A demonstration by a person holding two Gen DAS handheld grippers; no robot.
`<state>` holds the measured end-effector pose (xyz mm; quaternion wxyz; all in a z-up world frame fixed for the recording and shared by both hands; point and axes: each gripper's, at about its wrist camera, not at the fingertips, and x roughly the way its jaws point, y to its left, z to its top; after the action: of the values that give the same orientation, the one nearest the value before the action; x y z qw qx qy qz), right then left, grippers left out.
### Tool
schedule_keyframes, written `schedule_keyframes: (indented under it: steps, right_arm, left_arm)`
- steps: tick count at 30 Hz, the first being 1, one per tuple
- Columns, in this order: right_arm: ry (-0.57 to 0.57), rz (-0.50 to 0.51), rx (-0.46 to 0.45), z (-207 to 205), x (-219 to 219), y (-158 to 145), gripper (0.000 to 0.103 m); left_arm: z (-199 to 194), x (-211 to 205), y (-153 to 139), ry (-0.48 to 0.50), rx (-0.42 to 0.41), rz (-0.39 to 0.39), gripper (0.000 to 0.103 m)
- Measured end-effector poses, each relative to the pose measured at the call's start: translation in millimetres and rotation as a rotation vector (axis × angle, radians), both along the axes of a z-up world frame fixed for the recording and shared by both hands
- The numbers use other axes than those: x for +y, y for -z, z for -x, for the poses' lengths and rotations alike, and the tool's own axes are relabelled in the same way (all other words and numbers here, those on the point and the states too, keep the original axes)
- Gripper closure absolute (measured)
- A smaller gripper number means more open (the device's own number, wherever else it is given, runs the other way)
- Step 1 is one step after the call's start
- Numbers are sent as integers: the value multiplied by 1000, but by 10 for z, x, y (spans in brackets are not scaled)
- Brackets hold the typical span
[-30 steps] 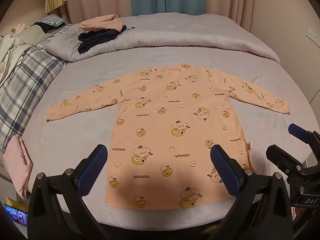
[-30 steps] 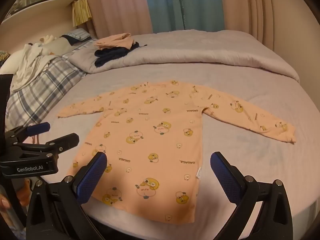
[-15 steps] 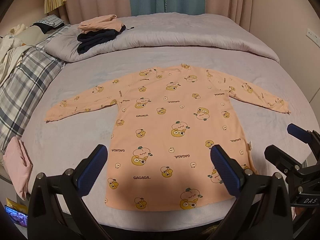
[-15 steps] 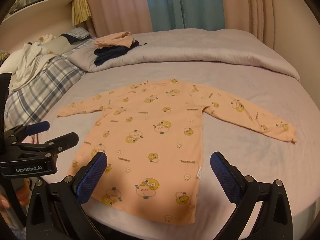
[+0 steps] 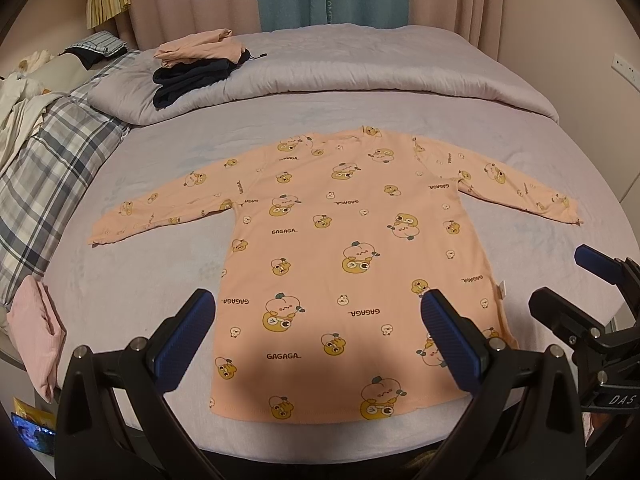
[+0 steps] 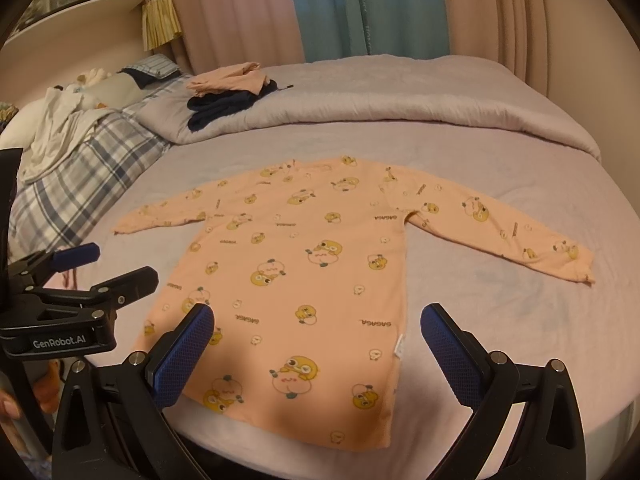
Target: Fold small clothes
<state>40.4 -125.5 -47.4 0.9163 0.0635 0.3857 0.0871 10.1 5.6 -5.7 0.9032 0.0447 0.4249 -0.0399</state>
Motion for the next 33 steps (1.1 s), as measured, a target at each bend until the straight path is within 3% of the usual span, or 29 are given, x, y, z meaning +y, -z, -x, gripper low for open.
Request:
schedule_keyframes:
  steps: [33]
  right_arm:
    - [-1,-3,5,-6,4,1,1]
  left_arm:
    - [-17,10,61,1,16,-3,0]
